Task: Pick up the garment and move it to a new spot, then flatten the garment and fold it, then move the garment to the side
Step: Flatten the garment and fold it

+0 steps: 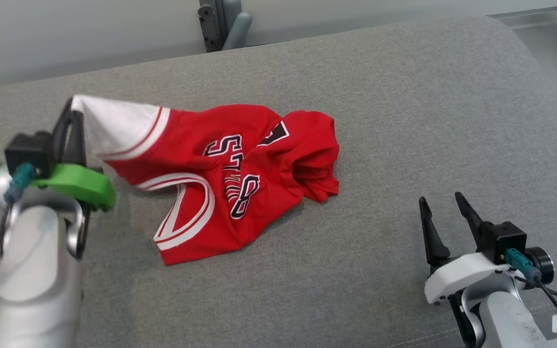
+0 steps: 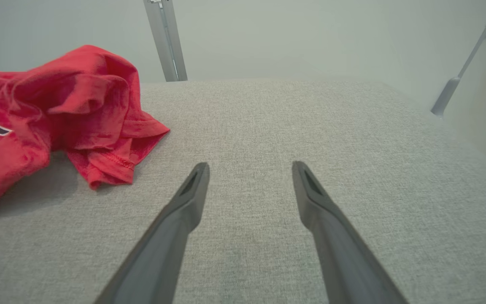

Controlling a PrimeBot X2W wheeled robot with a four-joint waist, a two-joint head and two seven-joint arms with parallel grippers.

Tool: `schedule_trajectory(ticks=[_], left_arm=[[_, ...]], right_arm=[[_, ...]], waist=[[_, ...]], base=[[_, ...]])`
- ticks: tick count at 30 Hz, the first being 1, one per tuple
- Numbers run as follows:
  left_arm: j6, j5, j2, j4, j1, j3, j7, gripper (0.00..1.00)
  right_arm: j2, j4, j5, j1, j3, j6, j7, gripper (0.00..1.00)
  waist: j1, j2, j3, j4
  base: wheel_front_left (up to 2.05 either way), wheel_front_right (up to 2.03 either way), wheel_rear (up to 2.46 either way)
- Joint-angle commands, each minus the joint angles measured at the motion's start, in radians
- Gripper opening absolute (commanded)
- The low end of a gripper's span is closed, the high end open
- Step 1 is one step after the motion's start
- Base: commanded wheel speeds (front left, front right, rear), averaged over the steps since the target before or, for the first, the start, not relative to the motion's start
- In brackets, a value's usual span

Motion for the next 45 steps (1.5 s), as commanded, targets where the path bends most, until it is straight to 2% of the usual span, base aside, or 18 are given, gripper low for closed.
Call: schedule_trajectory(ticks=[1,9,14,15,16,23,28,34,40,45], left_arm=[[-0.011,0.005,0.031,0.01,-0.083,-0.008,0.0,0.0],[-0.028,0.041,0.213,0.176,-0.389,-0.097,0.0,0.0],[-0.028,0.011,0.272,0.27,-0.49,-0.098,0.0,0.0],[-0.028,0.006,0.279,0.283,-0.5,-0.095,0.0,0.34],[-0.028,-0.002,0.281,0.293,-0.507,-0.092,0.0,1.0],[-0.023,-0.053,0.253,0.324,-0.428,-0.068,0.0,1.0],[-0.013,-0.102,0.185,0.287,-0.306,-0.029,0.0,1.0],[-0.017,-0.144,0.075,0.201,-0.109,0.018,0.0,1.0],[-0.023,-0.173,-0.027,0.158,0.079,0.05,0.0,1.0],[-0.027,-0.189,-0.078,0.128,0.179,0.073,0.0,1.0]], right_arm=[[-0.003,-0.001,0.012,-0.013,0.016,0.0,-0.003,1.0],[-0.003,0.002,0.049,-0.049,0.061,0.0,-0.003,1.0],[-0.002,0.0,0.062,-0.059,0.066,0.0,-0.003,1.0],[-0.002,-0.002,0.065,-0.063,0.067,0.0,-0.003,1.0],[-0.003,-0.004,0.068,-0.067,0.065,0.0,-0.003,1.0],[-0.002,0.003,0.067,-0.071,0.052,0.0,-0.003,1.0],[-0.003,0.011,0.064,-0.068,0.054,0.0,-0.003,1.0],[-0.003,0.026,0.058,-0.044,0.062,0.0,-0.003,1.0],[-0.003,0.032,0.048,-0.029,0.063,0.0,-0.003,1.0],[-0.003,0.029,0.038,-0.017,0.053,0.0,-0.003,1.0]], waist=[[0.0,0.0,0.015,-0.013],[0.0,0.0,0.093,-0.093],[0.0,0.0,0.137,-0.123],[0.0,0.0,0.146,-0.128],[0.0,0.0,0.154,-0.131],[0.0,0.0,0.151,-0.105],[0.0,0.0,0.111,-0.065],[0.0,0.0,0.048,-0.03],[0.0,0.0,0.012,-0.025],[0.0,0.0,0.001,-0.03]], base=[[0.0,0.0,0.0],[0.0,0.0,0.0],[0.0,0.0,0.0],[0.0,0.0,0.0],[0.0,0.0,0.0],[0.0,0.0,0.0],[0.0,0.0,0.0],[0.0,0.0,0.0],[0.0,0.0,0.0],[0.0,0.0,0.0]])
